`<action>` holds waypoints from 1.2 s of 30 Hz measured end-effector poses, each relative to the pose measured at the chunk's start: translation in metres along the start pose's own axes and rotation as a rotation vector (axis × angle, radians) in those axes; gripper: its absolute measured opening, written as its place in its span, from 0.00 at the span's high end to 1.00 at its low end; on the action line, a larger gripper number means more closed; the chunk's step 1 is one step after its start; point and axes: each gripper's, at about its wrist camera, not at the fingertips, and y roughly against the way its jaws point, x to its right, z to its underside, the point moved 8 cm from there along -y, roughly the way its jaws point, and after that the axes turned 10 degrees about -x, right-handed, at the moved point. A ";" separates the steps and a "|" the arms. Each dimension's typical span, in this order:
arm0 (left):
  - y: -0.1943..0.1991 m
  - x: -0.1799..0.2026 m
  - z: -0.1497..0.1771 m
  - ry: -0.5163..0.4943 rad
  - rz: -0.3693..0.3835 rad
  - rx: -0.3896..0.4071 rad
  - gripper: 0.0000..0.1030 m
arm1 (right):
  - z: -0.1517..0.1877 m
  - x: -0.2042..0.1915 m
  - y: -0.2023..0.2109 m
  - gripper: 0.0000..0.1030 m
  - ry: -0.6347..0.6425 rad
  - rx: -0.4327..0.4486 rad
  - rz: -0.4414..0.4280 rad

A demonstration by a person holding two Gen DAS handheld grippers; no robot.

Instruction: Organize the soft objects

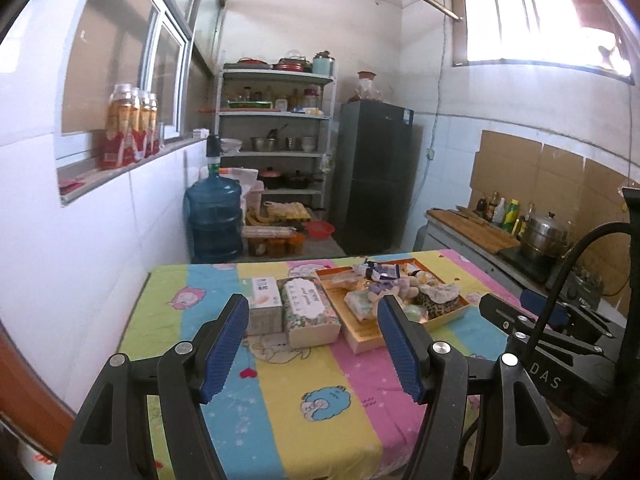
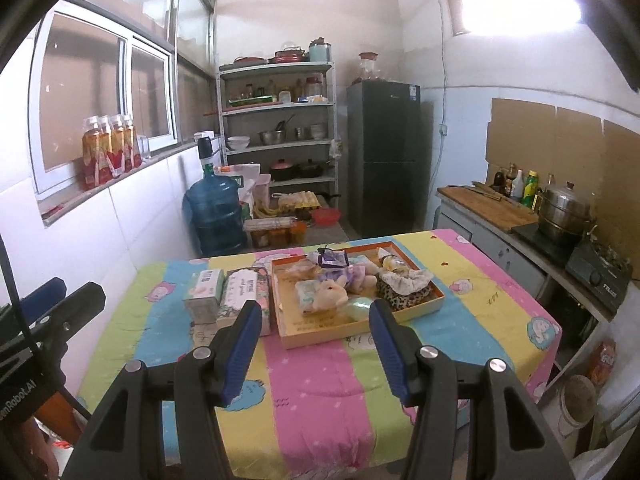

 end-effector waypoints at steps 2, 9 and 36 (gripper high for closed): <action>0.008 -0.004 0.002 0.000 -0.006 0.007 0.33 | 0.003 -0.005 0.008 0.46 -0.001 0.008 -0.002; 0.027 -0.012 0.005 0.006 -0.022 0.026 0.33 | 0.008 -0.016 0.026 0.46 -0.004 0.025 -0.005; 0.028 -0.020 0.003 0.024 -0.029 0.020 0.33 | 0.007 -0.027 0.031 0.46 0.013 0.026 0.001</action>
